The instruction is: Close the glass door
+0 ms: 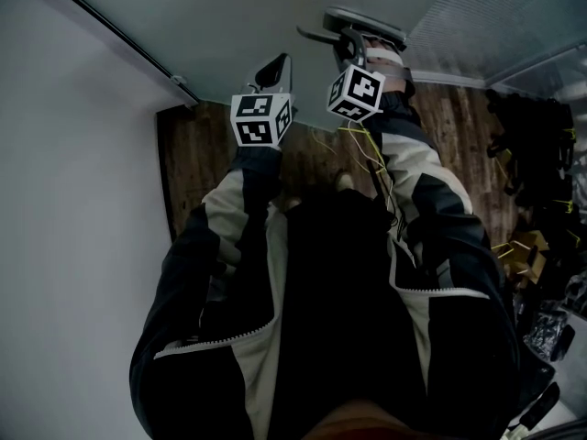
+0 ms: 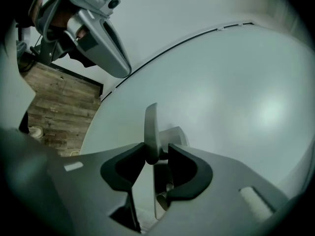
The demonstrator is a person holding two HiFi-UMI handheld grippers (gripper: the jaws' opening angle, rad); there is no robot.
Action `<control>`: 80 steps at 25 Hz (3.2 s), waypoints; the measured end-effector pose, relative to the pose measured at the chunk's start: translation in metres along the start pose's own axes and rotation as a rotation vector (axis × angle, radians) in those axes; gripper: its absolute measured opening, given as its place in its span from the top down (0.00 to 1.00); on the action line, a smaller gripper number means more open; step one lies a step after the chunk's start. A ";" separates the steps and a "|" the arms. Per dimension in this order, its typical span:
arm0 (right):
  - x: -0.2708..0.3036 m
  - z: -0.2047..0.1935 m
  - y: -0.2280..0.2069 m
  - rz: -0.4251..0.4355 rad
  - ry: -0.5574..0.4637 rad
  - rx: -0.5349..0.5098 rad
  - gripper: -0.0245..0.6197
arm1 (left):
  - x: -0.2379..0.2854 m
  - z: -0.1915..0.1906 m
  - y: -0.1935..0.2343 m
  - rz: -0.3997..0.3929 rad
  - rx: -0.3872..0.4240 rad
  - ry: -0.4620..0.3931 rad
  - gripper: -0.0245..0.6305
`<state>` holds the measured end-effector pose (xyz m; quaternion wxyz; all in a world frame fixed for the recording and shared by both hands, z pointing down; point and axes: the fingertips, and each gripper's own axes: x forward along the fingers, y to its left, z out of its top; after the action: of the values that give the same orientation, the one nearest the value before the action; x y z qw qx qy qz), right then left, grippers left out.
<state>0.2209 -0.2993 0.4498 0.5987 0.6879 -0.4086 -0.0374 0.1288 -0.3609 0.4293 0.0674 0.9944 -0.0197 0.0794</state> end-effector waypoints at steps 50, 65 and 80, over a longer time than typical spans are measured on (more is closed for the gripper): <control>0.245 -0.072 -0.141 0.031 -0.001 -0.237 0.77 | 0.150 0.037 0.020 0.196 0.088 0.045 0.96; 0.269 -0.068 -0.149 -0.003 -0.028 -0.267 0.76 | 0.137 0.039 0.042 0.262 0.097 0.034 0.96; 0.268 -0.066 -0.149 0.044 -0.055 -0.157 0.73 | 0.139 0.036 0.040 0.266 0.082 0.056 0.96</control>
<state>0.5118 -0.4169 0.4582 0.6402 0.6283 -0.4357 -0.0749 0.2699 -0.4098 0.4215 0.0162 0.9823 -0.1463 0.1161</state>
